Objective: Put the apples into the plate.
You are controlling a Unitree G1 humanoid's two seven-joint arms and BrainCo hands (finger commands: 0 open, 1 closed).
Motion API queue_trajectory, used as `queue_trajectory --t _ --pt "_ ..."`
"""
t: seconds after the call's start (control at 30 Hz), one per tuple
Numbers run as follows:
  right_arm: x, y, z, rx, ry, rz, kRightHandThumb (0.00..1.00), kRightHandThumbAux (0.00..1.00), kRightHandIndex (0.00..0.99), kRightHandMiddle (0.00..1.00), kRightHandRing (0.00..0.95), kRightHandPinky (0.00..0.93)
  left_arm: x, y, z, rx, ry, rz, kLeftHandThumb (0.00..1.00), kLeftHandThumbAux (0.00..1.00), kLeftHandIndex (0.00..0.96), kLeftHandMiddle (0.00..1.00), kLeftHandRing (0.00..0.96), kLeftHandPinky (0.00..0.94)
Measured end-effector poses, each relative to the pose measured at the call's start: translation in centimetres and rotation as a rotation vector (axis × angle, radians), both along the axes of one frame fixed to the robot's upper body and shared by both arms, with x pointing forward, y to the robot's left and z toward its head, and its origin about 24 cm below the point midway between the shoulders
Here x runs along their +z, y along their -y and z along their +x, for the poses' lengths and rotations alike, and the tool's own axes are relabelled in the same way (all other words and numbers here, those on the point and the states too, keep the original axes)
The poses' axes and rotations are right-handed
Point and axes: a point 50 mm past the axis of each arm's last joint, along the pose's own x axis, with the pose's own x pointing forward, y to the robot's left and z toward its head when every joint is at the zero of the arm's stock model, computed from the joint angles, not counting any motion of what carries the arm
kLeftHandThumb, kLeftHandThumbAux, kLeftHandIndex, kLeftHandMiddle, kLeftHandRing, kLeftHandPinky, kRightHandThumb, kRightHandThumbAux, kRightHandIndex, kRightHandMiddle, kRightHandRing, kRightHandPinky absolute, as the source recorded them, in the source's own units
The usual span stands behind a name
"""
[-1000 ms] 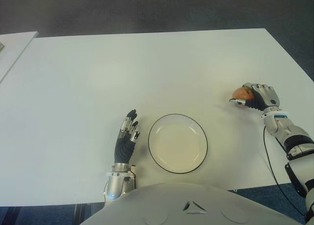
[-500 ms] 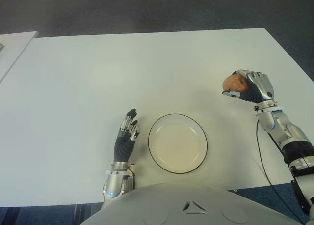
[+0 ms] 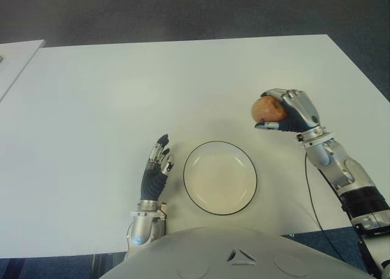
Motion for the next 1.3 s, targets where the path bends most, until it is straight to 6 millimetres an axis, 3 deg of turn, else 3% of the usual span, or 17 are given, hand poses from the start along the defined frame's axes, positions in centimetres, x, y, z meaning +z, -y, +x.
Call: queue_trajectory --t 0.2,0.43,0.73,1.3 --pt "0.5 -2.8 -0.8 0.103 0.006 -0.029 0.745 0.707 0.441 0.865 0.858 0.842 0.0 0.1 0.0 0.006 -0.004 0.005 0.000 0.450 0.000 0.001 0.000 0.000" --pt "0.6 -4.8 -1.9 0.210 -0.030 -0.074 0.740 0.708 0.440 0.856 0.855 0.843 -0.2 0.2 -0.2 0.008 -0.023 -0.011 0.000 0.443 0.000 0.000 0.000 0.000" --pt "-1.3 -7.5 -4.2 0.390 -0.081 -0.150 0.737 0.709 0.441 0.836 0.832 0.810 -0.2 0.1 -0.3 -0.002 -0.047 -0.013 0.000 0.436 0.000 0.000 0.000 0.000" --pt "-2.8 -10.0 -7.6 0.692 -0.142 -0.369 0.724 0.705 0.444 0.829 0.841 0.846 -0.2 0.8 -0.3 0.020 -0.071 -0.060 0.000 0.447 0.000 0.000 0.000 0.000"
